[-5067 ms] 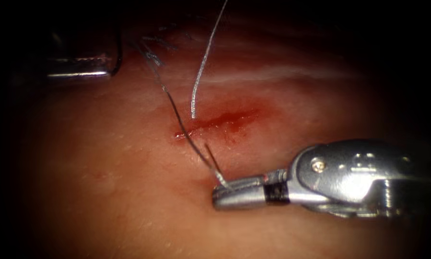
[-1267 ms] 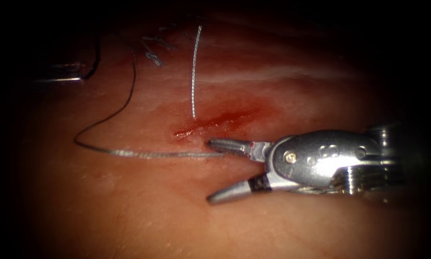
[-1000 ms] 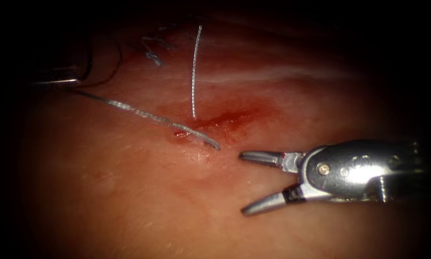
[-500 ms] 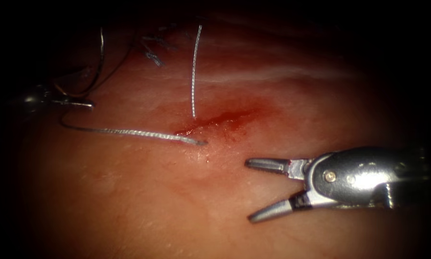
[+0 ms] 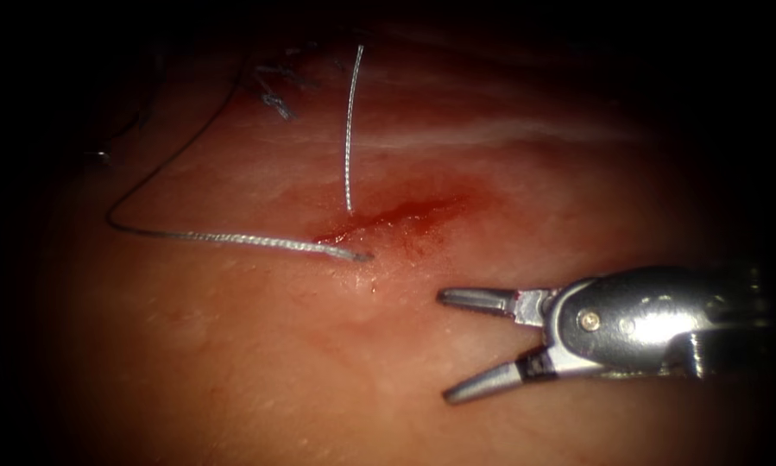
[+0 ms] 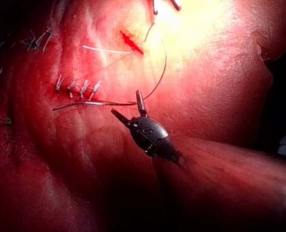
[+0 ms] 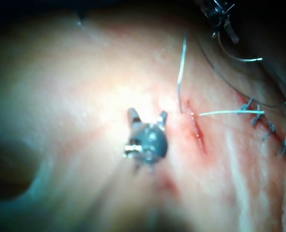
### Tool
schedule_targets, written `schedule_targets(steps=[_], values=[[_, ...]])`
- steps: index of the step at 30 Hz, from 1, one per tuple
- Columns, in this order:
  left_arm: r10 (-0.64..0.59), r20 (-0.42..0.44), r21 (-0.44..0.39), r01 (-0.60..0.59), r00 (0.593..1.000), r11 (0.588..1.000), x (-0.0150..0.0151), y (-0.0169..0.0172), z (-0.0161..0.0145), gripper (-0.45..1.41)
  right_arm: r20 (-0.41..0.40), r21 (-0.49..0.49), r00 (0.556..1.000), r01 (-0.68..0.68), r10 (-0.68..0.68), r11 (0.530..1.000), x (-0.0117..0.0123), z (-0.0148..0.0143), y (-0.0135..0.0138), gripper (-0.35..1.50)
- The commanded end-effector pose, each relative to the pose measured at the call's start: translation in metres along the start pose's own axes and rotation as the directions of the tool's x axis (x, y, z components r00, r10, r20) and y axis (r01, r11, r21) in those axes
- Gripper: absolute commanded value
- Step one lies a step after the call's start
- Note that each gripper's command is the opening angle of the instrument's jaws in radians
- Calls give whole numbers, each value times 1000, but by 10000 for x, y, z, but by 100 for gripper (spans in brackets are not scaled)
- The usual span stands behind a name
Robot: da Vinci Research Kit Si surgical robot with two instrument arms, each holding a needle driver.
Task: Wound Closure
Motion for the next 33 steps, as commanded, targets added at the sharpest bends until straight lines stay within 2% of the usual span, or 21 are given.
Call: schedule_targets(steps=[1, 3, 5, 10, 16, 17, 21, 22, 27, 33], values=[[-2, 10, 1, 1, 1000, 1000, -8, -1, -2, 71, -2, 4, 1000, 0, 0, 1000, -1, 8, -3, 120], [-2, 28, 6, 2, 1000, 1000, -5, -3, -10, 88, -3, 7, 1000, 0, 0, 1000, -1, 8, -4, 120], [-6, 53, 14, 5, 999, 1000, 0, -4, -21, 115, -3, 7, 1000, 1, -1, 1000, -1, 8, -4, 120], [-40, 65, 40, 38, 997, 998, 27, 1, -41, 128, 0, 8, 1000, 0, 0, 1000, -1, 8, -4, 120], [51, 82, 44, -55, 995, 998, 55, 28, -43, 130, 2, 10, 1000, 0, 0, 1000, 0, 7, -4, 120], [104, 84, 15, -106, 991, 994, 58, 41, -35, 130, 4, 14, 1000, 0, 0, 1000, 0, 7, -4, 120], [182, 61, -62, -178, 981, 982, 58, 66, -11, 130, 6, 18, 1000, 0, 0, 1000, 0, 5, -5, 120], [208, 49, -122, -201, 977, 972, 56, 81, 2, 130, 9, 20, 1000, 0, -1, 1000, 0, 5, -5, 120], [286, 23, -240, -272, 958, 932, 46, 120, 30, 130, 9, 20, 1000, 1, -1, 1000, 0, 4, -5, 120], [325, 102, -284, -286, 940, 915, 34, 136, 41, 120, 9, 20, 1000, -1, 1, 1000, 1, 4, -5, 118]])
